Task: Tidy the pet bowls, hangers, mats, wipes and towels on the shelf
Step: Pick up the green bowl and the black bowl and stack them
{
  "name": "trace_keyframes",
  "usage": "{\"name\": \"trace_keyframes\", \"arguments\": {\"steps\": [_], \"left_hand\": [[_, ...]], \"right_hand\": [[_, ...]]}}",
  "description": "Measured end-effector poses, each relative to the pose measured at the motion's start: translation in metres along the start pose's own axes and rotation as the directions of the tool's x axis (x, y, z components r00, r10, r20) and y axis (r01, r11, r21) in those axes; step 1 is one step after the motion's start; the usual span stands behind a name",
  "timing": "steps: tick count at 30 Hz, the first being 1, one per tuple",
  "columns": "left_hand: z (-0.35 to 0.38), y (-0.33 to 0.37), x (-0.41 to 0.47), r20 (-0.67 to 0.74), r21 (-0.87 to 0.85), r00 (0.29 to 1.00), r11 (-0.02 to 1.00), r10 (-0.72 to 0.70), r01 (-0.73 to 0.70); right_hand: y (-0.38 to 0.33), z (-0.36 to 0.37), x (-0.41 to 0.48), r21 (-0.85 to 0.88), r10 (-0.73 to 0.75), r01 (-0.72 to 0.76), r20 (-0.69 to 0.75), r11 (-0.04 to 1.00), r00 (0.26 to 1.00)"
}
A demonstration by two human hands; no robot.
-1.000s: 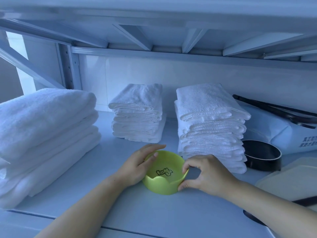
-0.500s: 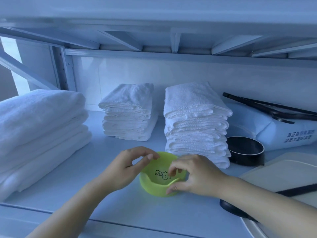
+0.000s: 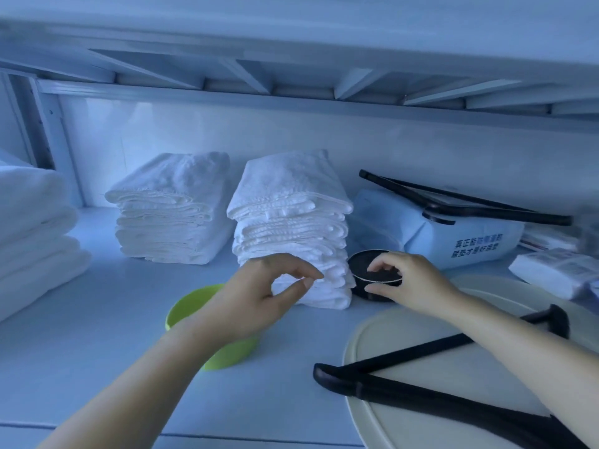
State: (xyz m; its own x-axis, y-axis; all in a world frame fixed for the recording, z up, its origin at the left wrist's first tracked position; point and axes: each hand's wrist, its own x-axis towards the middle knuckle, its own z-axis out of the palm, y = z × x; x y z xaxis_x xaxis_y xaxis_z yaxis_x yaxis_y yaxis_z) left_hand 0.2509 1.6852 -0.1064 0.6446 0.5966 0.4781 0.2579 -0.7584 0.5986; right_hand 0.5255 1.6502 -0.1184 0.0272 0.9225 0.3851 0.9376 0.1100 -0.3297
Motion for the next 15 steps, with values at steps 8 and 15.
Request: {"name": "trace_keyframes", "arguments": {"steps": [8, 15], "left_hand": [[0.059, 0.006, 0.028, 0.081, 0.172, 0.995, 0.984, -0.05, 0.036], [0.074, 0.006, 0.028, 0.086, 0.198, 0.986, 0.972, -0.143, 0.124]], "right_hand": [[0.037, -0.001, 0.007, -0.184, 0.056, -0.032, 0.125, 0.982, 0.991], [0.048, 0.001, 0.008, -0.225, 0.032, 0.014, 0.196, 0.974, 0.98]]}}
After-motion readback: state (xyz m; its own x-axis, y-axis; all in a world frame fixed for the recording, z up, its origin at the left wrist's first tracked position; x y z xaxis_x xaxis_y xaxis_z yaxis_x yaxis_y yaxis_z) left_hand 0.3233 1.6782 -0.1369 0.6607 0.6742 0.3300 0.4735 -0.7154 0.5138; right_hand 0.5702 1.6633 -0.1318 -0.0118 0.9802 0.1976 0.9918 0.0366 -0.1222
